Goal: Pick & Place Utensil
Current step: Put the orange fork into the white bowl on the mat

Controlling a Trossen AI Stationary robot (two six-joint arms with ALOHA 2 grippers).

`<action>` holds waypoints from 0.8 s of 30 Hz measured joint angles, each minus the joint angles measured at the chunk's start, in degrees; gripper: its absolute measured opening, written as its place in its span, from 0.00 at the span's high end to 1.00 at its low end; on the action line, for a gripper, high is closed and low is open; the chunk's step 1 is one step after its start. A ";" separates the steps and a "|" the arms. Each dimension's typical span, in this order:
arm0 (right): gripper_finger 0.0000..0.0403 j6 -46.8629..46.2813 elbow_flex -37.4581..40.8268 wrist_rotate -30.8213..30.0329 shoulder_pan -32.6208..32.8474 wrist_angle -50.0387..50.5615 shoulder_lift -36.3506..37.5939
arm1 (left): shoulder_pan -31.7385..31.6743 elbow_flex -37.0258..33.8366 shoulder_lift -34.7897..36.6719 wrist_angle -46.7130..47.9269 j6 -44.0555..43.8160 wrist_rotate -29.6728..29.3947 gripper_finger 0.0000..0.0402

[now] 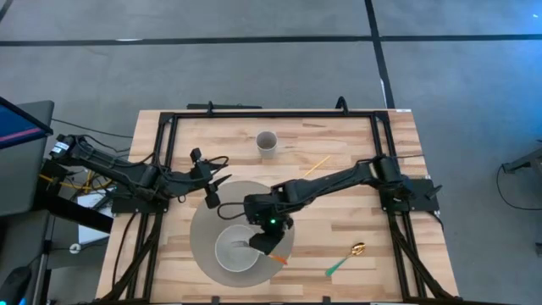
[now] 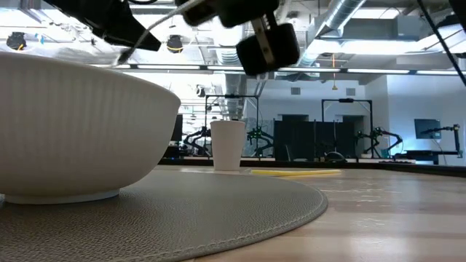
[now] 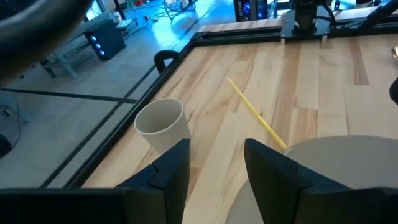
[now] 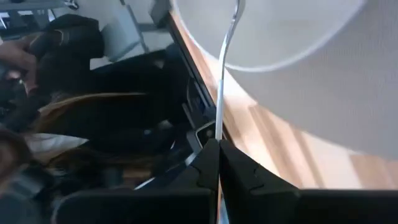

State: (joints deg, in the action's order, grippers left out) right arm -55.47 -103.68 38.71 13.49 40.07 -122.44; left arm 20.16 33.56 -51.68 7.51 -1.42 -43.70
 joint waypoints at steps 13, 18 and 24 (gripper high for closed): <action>1.00 -7.33 -0.08 9.73 -4.52 -8.36 -4.42 | -0.02 0.00 0.00 0.61 0.17 0.00 0.62; 1.00 -8.95 -0.07 12.99 -4.42 -11.11 -6.96 | 0.05 -0.04 -0.14 1.02 0.27 0.33 0.62; 1.00 -7.77 -0.04 14.59 -5.04 -10.59 -7.27 | 2.81 -0.04 0.02 0.58 -1.01 20.80 0.64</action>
State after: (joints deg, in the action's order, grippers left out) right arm -63.24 -103.71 53.30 8.45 29.49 -129.71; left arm 22.97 33.52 -51.66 8.09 -2.44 -22.90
